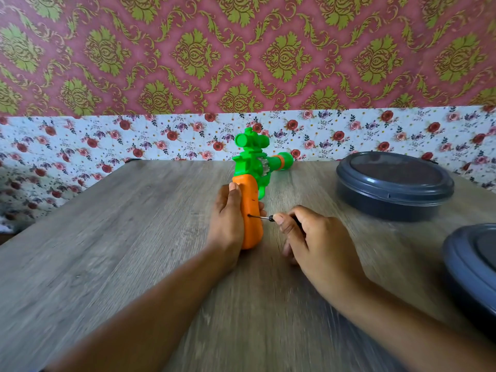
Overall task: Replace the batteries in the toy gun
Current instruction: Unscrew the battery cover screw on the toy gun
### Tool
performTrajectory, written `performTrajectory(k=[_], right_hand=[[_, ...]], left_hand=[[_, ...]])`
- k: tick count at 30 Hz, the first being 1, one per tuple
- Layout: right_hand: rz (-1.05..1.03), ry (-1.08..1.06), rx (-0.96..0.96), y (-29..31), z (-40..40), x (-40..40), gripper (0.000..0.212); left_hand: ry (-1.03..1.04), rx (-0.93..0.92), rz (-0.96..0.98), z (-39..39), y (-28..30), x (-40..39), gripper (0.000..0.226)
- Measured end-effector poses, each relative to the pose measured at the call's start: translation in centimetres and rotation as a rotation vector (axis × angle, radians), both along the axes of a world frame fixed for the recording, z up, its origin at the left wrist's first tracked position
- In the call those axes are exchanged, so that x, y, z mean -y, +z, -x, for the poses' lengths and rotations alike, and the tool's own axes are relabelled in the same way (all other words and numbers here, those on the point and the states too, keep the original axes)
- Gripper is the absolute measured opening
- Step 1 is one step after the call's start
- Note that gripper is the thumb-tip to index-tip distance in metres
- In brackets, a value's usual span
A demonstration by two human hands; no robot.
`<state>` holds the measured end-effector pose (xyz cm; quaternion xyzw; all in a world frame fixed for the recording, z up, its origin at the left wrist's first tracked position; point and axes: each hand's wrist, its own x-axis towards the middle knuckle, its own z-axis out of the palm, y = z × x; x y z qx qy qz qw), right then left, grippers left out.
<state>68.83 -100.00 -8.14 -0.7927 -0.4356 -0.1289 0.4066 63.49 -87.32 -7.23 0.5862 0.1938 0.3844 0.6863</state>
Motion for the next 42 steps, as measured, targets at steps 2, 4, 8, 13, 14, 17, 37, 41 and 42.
performTrajectory(k=[2, 4, 8, 13, 14, 17, 37, 41, 42], right_hand=[[-0.051, 0.048, -0.044, 0.2, 0.4, 0.0, 0.058], [-0.116, 0.070, -0.102, 0.5, 0.5, 0.0, 0.045], [-0.104, 0.026, -0.001, 0.8, 0.5, 0.2, 0.042], [-0.006, -0.043, 0.223, 1.1, 0.9, 0.4, 0.050], [-0.002, -0.042, 0.200, 1.2, 0.9, 0.4, 0.052], [-0.016, -0.032, 0.133, 1.0, 0.9, 0.3, 0.059], [-0.024, 0.149, 0.101, 1.5, -0.2, 0.3, 0.029], [-0.019, 0.124, -0.014, 1.4, 0.2, 0.2, 0.031], [0.040, 0.093, 0.017, 1.6, 0.3, 0.3, 0.038]], left_hand=[[-0.005, -0.007, -0.009, 0.1, 0.0, 0.1, 0.027], [0.000, -0.015, -0.030, 0.1, 0.1, 0.2, 0.027], [0.010, -0.040, -0.059, 0.0, 0.2, 0.3, 0.028], [0.023, -0.072, -0.086, 0.1, 0.8, 1.2, 0.023], [0.029, -0.076, -0.090, 0.1, 0.8, 1.4, 0.023], [0.048, -0.079, -0.084, -0.1, 0.6, 1.6, 0.024], [0.039, -0.088, 0.073, -0.6, -0.2, 0.7, 0.039], [0.065, -0.114, -0.010, -0.3, -0.1, 1.1, 0.033], [0.067, -0.113, -0.020, -0.2, 0.0, 1.1, 0.033]])
